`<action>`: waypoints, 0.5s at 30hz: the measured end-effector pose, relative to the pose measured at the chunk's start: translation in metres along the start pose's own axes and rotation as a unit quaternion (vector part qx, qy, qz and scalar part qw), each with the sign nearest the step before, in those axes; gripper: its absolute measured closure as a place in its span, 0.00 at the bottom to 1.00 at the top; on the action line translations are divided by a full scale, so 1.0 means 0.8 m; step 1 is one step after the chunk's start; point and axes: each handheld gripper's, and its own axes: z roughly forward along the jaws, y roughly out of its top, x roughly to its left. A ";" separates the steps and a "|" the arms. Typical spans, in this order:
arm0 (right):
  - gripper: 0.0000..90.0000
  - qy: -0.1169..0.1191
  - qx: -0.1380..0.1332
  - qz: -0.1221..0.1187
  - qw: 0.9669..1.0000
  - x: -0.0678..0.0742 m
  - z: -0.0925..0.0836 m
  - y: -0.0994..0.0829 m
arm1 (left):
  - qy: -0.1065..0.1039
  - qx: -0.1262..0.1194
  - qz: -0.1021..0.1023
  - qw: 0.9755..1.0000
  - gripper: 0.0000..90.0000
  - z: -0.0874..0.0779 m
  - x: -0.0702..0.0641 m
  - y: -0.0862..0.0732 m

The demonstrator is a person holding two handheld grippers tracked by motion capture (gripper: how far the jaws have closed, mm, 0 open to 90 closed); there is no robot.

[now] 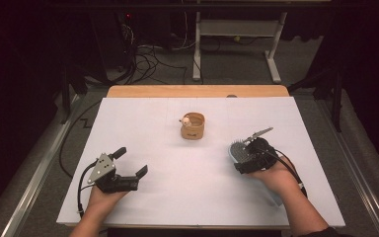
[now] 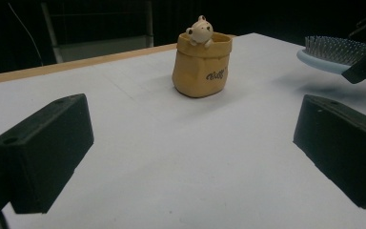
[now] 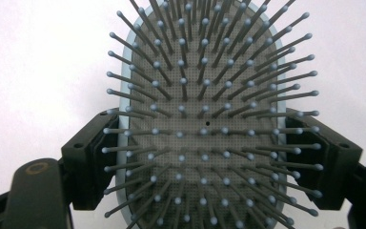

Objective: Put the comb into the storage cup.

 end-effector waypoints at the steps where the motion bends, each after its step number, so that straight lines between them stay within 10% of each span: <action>1: 0.23 0.000 -0.005 0.000 1.000 0.001 -0.001 0.001 | -0.002 0.000 -0.001 1.000 0.00 0.000 0.000 0.000; 15: 0.23 -0.012 -0.102 0.011 0.995 0.008 -0.017 -0.004 | -0.003 0.004 -0.005 1.000 0.00 0.000 0.000 0.000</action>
